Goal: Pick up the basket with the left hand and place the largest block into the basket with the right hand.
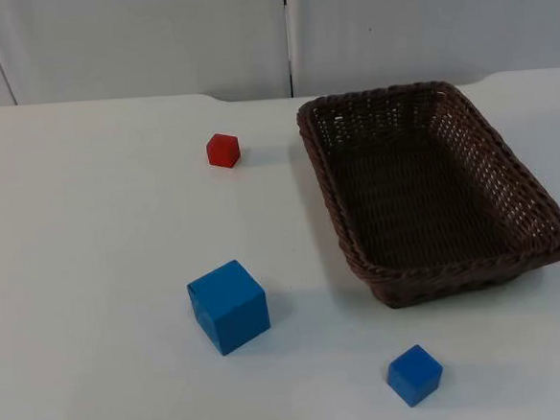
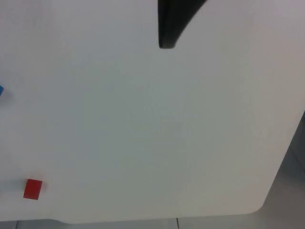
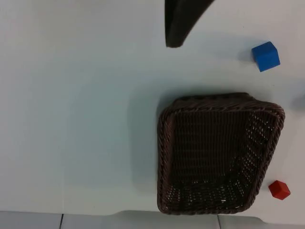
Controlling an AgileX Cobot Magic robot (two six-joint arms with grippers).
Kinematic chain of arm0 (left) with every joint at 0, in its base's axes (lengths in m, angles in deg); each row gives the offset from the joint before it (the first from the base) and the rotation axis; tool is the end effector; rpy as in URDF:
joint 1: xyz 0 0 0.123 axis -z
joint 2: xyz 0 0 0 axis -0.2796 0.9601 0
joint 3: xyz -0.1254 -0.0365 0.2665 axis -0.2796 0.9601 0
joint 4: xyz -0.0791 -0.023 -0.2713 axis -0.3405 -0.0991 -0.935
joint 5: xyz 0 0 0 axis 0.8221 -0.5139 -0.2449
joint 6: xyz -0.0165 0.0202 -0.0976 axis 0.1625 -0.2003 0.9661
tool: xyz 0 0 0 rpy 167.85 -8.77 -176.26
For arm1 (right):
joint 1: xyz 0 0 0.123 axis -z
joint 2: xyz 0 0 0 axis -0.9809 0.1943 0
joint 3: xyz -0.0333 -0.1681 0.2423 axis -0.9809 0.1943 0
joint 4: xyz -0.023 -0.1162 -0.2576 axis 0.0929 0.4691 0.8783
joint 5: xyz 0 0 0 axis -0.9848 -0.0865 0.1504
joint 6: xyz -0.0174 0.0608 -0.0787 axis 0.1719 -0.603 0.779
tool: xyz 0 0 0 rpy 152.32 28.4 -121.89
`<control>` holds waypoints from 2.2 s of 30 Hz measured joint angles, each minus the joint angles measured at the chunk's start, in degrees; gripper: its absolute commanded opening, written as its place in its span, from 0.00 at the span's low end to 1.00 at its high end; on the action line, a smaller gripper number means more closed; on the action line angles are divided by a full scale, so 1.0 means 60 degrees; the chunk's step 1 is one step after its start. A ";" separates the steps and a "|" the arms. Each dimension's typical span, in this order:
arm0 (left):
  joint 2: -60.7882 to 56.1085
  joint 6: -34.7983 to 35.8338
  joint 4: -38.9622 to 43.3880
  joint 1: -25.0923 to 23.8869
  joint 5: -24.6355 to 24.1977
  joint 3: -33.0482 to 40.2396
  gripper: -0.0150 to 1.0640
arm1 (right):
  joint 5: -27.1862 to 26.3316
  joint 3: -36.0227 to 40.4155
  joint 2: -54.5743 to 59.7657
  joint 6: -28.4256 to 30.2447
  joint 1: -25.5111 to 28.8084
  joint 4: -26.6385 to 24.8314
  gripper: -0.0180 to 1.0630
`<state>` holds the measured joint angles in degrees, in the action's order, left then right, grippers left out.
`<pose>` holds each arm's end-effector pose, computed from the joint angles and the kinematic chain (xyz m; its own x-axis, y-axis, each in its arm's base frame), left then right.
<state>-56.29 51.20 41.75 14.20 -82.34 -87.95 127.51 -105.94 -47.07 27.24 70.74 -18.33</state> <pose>0.0198 -0.0022 0.2857 -0.4801 0.0264 -0.8768 0.0114 0.9997 0.0238 0.0175 0.0025 0.2913 -0.4596 -0.0730 -0.8851 -0.1437 0.9896 -0.0070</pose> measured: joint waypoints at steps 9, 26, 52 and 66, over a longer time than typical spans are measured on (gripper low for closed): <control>0.0000 0.0000 0.0000 0.0000 0.0000 0.0000 0.99 | 0.0000 0.0000 0.0000 0.0000 0.0000 0.0000 0.99; 0.0000 0.0060 0.0057 0.0000 0.0000 0.0000 0.99 | 0.0000 0.0000 0.0000 0.0000 0.0000 0.0000 0.99; 0.0000 0.0207 0.0140 0.0000 0.0000 0.0000 0.99 | 0.0000 0.0000 0.0000 0.0000 0.0000 0.0000 0.99; 0.0000 0.0244 0.0140 0.0000 0.0000 0.0000 0.99 | 0.0000 0.0000 0.0000 0.0000 0.0000 0.0000 0.99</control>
<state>-56.29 52.67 42.60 14.20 -82.34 -87.95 127.51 -105.94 -47.07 27.24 70.74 -18.33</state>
